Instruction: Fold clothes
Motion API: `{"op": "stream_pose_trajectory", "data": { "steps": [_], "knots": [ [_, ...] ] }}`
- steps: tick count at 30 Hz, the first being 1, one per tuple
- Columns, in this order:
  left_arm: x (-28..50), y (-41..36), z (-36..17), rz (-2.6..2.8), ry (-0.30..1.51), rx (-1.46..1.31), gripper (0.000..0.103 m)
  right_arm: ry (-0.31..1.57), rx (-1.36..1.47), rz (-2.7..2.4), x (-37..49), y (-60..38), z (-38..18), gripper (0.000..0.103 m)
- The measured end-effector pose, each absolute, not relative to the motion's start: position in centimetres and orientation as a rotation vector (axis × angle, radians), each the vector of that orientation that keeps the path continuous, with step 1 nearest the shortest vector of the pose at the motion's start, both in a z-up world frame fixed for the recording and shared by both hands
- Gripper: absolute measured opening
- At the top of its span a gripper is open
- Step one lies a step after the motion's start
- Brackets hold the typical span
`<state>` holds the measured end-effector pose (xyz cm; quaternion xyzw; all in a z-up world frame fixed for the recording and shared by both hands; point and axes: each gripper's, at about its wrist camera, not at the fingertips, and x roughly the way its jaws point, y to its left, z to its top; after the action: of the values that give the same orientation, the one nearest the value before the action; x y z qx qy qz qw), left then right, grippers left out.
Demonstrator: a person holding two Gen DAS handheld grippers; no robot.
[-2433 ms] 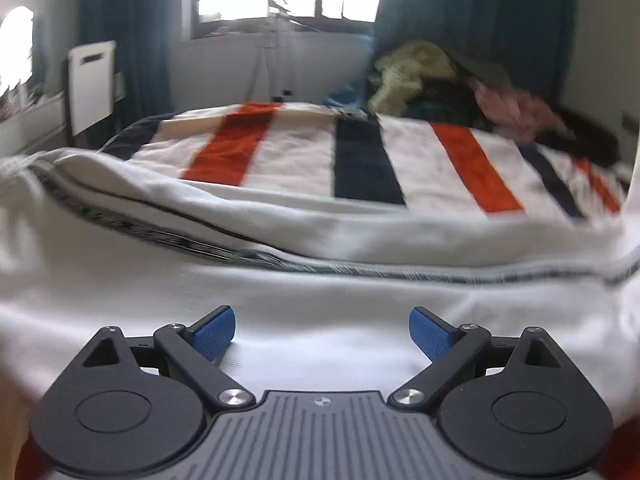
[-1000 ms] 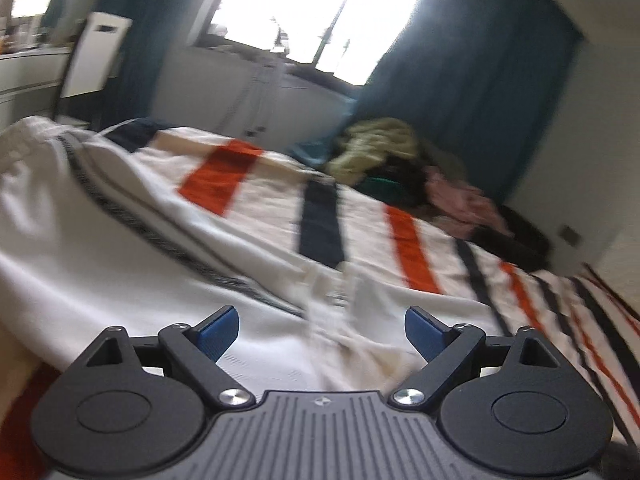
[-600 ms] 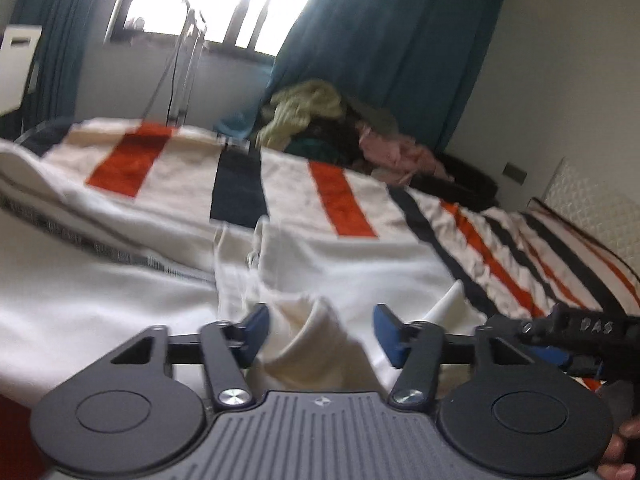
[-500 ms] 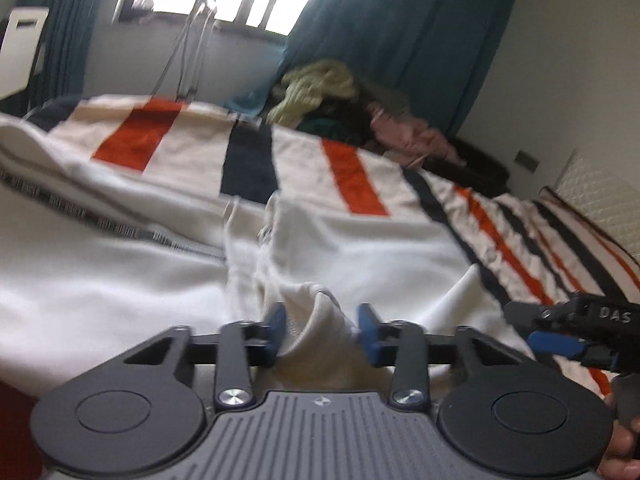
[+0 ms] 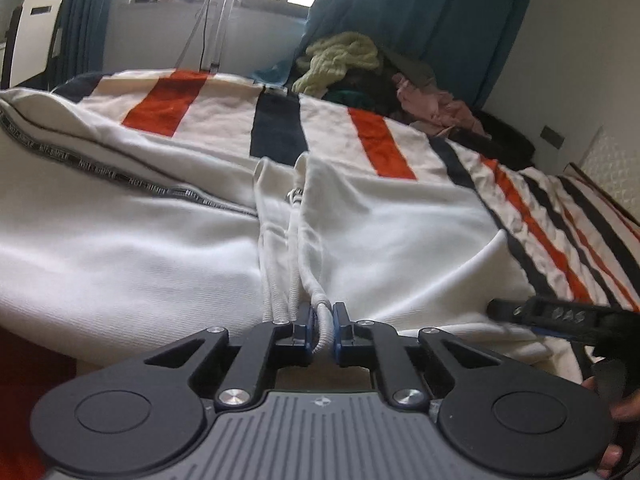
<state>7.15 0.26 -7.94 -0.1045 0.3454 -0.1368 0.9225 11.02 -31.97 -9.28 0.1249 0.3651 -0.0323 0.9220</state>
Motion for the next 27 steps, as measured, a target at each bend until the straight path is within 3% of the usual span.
{"op": "stream_pose_trajectory", "data": {
  "steps": [4,6,7,8,9,10,11,21,27],
  "knots": [
    [6.5,1.6,-7.6,-0.293,0.721,-0.302,0.017,0.751,0.247,-0.071,10.9,-31.9,-9.4,0.079],
    [5.7,2.4,-7.1,-0.290,0.713,-0.341,0.028,0.751,0.250,-0.069,10.7,-31.9,-9.4,0.078],
    [5.3,2.9,-6.7,-0.283,0.707,-0.358,0.040,0.751,0.251,-0.069,10.6,-31.9,-9.3,0.078],
    [4.8,3.3,-6.4,-0.274,0.701,-0.375,0.060,0.751,0.252,-0.068,10.5,-32.0,-9.3,0.078],
    [4.3,3.9,-6.0,-0.249,0.694,-0.388,0.071,0.751,0.255,-0.067,10.5,-32.1,-9.2,0.078],
    [3.9,4.6,-5.7,-0.213,0.684,-0.398,0.088,0.751,0.259,-0.066,10.5,-32.1,-9.2,0.078],
    [3.7,5.4,-5.4,-0.175,0.676,-0.408,0.092,0.752,0.266,-0.065,10.4,-32.2,-9.1,0.078],
    [4.5,19.2,-6.1,0.210,0.758,-0.850,0.097,0.749,0.293,-0.062,9.8,-32.5,-8.8,0.077],
    [7.3,26.1,-9.2,0.367,0.638,-1.051,0.088,0.744,0.288,-0.066,9.5,-32.4,-8.7,0.076]
  ]
}}
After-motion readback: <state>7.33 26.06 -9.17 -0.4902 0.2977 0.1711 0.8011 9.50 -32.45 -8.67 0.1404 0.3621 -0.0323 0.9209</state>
